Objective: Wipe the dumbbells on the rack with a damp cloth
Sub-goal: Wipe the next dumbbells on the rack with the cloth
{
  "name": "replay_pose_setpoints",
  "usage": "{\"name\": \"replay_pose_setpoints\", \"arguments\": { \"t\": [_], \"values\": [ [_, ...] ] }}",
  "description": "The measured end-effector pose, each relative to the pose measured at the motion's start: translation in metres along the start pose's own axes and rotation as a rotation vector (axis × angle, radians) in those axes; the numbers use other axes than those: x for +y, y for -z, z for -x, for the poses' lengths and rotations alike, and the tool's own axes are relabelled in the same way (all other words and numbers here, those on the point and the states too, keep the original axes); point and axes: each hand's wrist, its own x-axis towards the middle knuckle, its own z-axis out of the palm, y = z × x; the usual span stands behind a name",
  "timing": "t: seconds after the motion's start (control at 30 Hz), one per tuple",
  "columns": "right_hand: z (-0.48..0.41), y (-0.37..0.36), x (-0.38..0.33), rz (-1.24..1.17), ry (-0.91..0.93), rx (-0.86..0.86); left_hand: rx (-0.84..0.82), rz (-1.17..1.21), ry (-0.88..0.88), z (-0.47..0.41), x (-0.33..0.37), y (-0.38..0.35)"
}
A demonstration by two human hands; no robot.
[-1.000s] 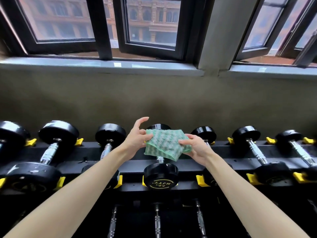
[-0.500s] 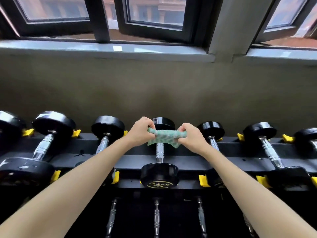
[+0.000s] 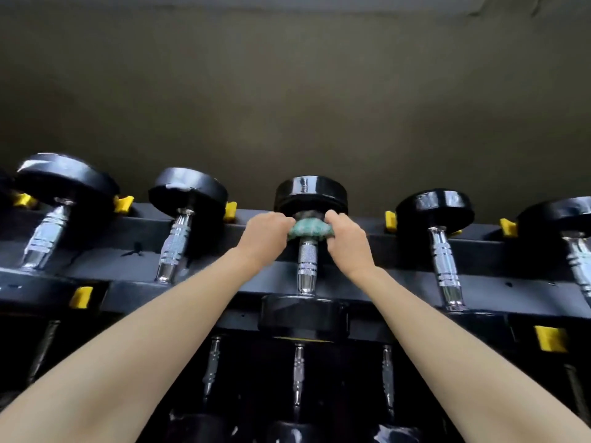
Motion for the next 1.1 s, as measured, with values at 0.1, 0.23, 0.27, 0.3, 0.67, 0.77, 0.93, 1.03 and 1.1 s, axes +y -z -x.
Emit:
{"name": "replay_pose_setpoints", "arguments": {
  "t": [0.1, 0.23, 0.27, 0.3, 0.67, 0.77, 0.93, 1.03, 1.1],
  "values": [
    [0.001, -0.005, 0.005, -0.267, -0.139, -0.086, -0.016, 0.301, 0.173, 0.003, -0.001, -0.015],
    [0.013, 0.001, 0.009, -0.418, -0.206, -0.184, -0.110, 0.467, 0.163, 0.011, -0.009, -0.016],
    [0.019, 0.002, 0.009, -0.424, -0.221, -0.223, -0.157, 0.487, 0.146, 0.014, -0.012, -0.014],
    [0.024, 0.003, 0.009, -0.428, -0.226, -0.253, -0.202, 0.495, 0.128, 0.019, -0.013, -0.012],
    [0.058, 0.058, 0.001, -0.491, -0.251, -0.776, -0.648, 0.240, -0.152, 0.056, 0.009, 0.047],
    [0.057, 0.076, -0.003, -0.479, -0.224, -0.779, -0.615, 0.251, -0.169, 0.065, 0.017, 0.063],
    [0.081, 0.086, -0.019, -0.309, -0.147, -0.559, -0.479, 0.220, -0.226, 0.085, 0.022, 0.067],
    [0.101, 0.076, -0.021, -0.257, -0.181, -0.393, -0.395, 0.139, -0.234, 0.096, 0.020, 0.060],
    [0.115, 0.068, -0.023, -0.252, -0.212, -0.328, -0.328, 0.051, -0.226, 0.105, 0.018, 0.052]
  ]
}}
